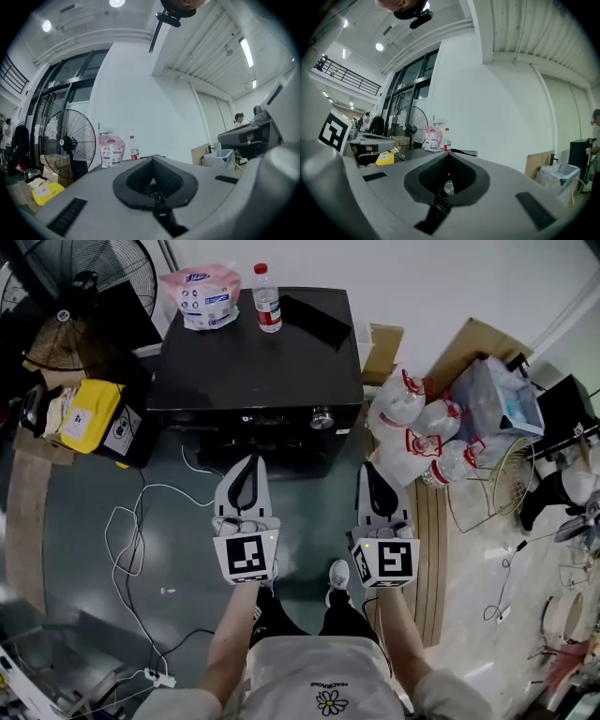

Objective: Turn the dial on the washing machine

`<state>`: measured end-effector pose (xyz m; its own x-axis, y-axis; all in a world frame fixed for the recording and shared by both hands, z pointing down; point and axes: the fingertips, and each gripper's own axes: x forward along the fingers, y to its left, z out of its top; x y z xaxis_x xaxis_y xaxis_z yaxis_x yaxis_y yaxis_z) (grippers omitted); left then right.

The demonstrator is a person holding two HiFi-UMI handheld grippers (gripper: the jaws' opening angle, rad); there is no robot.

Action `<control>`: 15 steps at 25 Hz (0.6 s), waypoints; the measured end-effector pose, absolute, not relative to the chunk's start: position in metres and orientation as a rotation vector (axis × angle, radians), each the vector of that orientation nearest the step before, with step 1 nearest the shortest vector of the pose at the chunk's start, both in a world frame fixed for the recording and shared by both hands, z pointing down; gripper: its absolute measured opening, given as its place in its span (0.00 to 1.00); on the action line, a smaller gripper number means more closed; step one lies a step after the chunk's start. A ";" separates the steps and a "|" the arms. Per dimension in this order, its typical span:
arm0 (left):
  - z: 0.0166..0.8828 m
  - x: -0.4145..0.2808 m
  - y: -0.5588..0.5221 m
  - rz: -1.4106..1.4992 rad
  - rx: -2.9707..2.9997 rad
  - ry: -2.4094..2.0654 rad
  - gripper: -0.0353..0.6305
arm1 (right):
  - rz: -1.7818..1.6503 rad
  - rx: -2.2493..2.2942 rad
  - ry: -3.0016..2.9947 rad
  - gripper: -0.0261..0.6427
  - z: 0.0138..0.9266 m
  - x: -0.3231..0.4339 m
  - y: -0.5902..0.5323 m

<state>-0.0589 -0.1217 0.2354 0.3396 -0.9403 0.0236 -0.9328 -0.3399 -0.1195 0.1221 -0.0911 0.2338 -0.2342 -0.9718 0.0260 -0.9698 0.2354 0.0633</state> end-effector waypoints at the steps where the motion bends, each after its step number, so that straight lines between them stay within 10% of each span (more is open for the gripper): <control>1: 0.240 -0.055 -0.127 -0.136 -2.501 1.753 0.05 | -0.056 1.910 -2.426 0.04 0.237 0.126 -0.095; 15: 0.358 0.003 -0.184 -0.146 -2.479 1.773 0.05 | -0.047 1.871 -2.455 0.04 0.329 0.155 -0.139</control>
